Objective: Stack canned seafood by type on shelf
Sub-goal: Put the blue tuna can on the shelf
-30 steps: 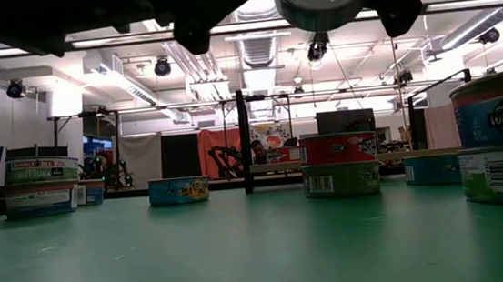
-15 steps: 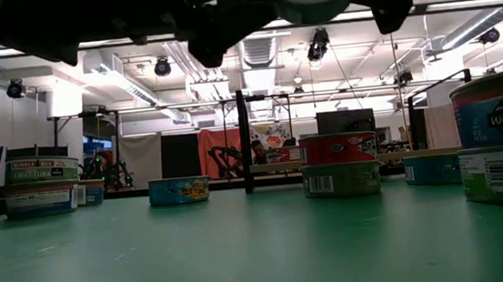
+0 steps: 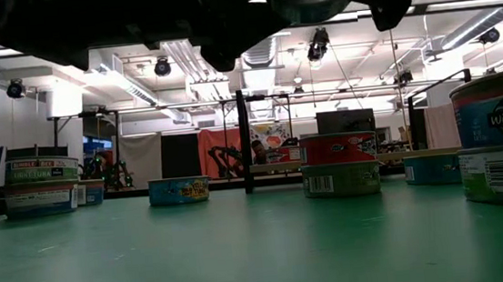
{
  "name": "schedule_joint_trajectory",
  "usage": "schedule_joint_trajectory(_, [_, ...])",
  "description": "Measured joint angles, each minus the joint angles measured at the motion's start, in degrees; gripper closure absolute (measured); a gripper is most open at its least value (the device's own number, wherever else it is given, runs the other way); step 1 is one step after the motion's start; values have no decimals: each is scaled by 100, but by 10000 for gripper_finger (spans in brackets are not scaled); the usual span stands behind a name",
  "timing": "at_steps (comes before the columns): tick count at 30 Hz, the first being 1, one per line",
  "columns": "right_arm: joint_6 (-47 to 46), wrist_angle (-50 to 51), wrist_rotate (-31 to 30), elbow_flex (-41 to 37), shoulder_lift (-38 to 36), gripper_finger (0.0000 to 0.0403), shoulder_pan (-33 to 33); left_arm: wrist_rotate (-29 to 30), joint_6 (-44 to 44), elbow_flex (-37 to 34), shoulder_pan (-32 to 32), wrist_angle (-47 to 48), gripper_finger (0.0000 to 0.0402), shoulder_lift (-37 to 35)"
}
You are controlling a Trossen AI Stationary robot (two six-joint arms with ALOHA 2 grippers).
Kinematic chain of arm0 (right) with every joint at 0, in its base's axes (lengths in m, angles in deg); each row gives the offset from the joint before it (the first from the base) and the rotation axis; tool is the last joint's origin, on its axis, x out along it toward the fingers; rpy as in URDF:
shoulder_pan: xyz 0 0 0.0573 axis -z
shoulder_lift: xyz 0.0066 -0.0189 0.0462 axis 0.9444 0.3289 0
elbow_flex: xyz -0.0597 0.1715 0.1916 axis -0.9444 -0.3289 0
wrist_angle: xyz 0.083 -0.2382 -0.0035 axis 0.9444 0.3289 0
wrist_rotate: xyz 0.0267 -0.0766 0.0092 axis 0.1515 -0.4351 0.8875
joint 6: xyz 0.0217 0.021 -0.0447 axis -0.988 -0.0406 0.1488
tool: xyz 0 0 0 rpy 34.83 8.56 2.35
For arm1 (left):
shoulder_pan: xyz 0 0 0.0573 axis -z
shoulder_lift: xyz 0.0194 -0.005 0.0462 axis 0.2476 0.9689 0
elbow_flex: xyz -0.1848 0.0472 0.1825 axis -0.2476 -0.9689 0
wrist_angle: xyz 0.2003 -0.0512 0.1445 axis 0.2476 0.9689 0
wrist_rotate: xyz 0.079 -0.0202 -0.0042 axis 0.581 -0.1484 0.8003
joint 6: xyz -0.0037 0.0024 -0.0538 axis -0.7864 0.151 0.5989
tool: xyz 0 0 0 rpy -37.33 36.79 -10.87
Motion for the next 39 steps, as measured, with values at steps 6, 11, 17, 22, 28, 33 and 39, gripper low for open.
schedule_joint_trajectory(6, [-3,49,-2,0,0,279,0,0,-47,22,0,-12,171,0])
schedule_joint_trajectory(11, [-24,67,-2,0,-2,279,0,0,-49,22,0,-9,215,0])
schedule_joint_trajectory(17, [-51,134,-7,0,-2,279,0,-61,-30,21,-2,32,281,0])
schedule_joint_trajectory(22, [-50,131,-11,0,-4,279,-1,-68,-34,20,-1,27,281,0])
schedule_joint_trajectory(28, [-171,95,-13,2,-9,177,0,-117,212,16,3,6,281,0])
schedule_joint_trajectory(33, [-171,119,-13,2,-60,107,-2,275,531,-34,-1,-34,281,0])
schedule_joint_trajectory(39, [-158,130,-22,2,-201,83,-13,307,911,-223,4,-269,281,-7])
